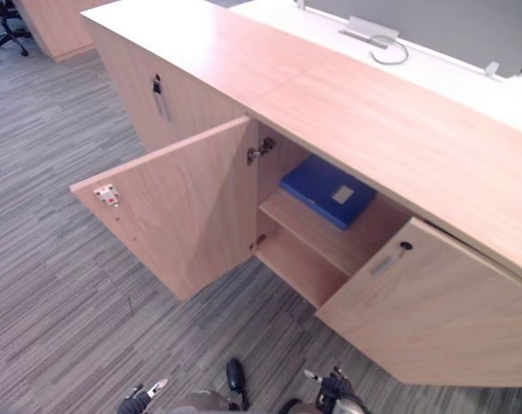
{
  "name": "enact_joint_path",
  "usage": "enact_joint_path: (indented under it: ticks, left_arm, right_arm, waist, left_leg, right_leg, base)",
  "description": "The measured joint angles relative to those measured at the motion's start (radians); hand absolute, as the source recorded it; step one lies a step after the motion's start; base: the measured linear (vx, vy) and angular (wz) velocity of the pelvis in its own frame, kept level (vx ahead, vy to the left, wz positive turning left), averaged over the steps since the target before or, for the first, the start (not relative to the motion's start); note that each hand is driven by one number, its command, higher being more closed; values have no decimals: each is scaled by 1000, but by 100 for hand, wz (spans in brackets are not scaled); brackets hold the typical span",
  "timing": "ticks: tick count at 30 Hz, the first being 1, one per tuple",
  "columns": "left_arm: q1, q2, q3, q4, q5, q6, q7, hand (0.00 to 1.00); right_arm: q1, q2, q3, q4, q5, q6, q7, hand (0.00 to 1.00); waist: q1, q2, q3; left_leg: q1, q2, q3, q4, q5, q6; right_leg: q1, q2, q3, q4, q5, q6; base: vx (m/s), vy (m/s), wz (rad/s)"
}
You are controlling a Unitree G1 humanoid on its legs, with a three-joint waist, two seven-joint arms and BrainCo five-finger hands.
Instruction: Walk over to the cabinet, pick up the folder, carry it to the office cabinet, place the folder inside the office cabinet, then close the office cabinet door
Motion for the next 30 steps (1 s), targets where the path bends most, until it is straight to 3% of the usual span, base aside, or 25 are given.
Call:
enact_joint_path:
  ticks: [5,8,12,15,22,26,30]
  left_arm:
    - [-6,-10,37,0,-26,-1,0,0]
    - [-16,-16,34,-50,-75,-4,5,0]
    - [3,-23,63,-240,-35,-2,-1,0]
    - [-5,-3,155,-350,-27,0,-26,0]
    - [-149,150,200,-358,-116,26,-44,0]
    - [-257,262,154,-310,19,46,-51,0]
    - [-351,325,129,-198,94,67,-59,0]
  right_arm:
    - [-3,14,-27,0,3,0,2,0]
    - [1,10,-28,-2,7,-1,6,0]
    - [-1,22,-27,-3,6,-1,9,0]
    - [7,22,-27,-3,4,6,28,0]
    - [30,-1,-34,14,4,28,43,0]
    - [30,-18,-36,48,2,40,55,0]
    - [28,-27,-35,66,4,42,61,0]
  waist:
    - [3,-6,-14]
    - [2,-6,-15]
    - [5,-1,-32]
    - [5,3,-63]
    - [-5,5,-101]
    - [-8,5,-102]
    - [-6,6,-100]
  left_leg:
    - [8,-24,-28,4,1,4]
    - [8,-34,-67,4,7,9]
    - [4,-24,-55,0,1,16]
    - [10,5,-6,-1,1,16]
    - [33,35,25,-3,6,10]
    - [62,44,30,-4,6,9]
    - [68,52,45,-4,3,3]
  right_leg:
    - [-8,-45,4,76,-17,24]
    - [-34,-57,128,132,-38,23]
    - [-21,-15,184,46,-37,23]
    - [-19,29,237,-7,-28,11]
    - [10,74,277,-71,-3,-4]
    - [49,94,282,-97,2,-1]
    - [54,102,302,-99,-5,-12]
  base:
    - [-45,81,15]
    - [-79,99,42]
    - [-113,33,-5]
    - [-71,-9,-46]
    - [-10,-32,-19]
    - [23,-53,-5]
    - [7,-32,-15]
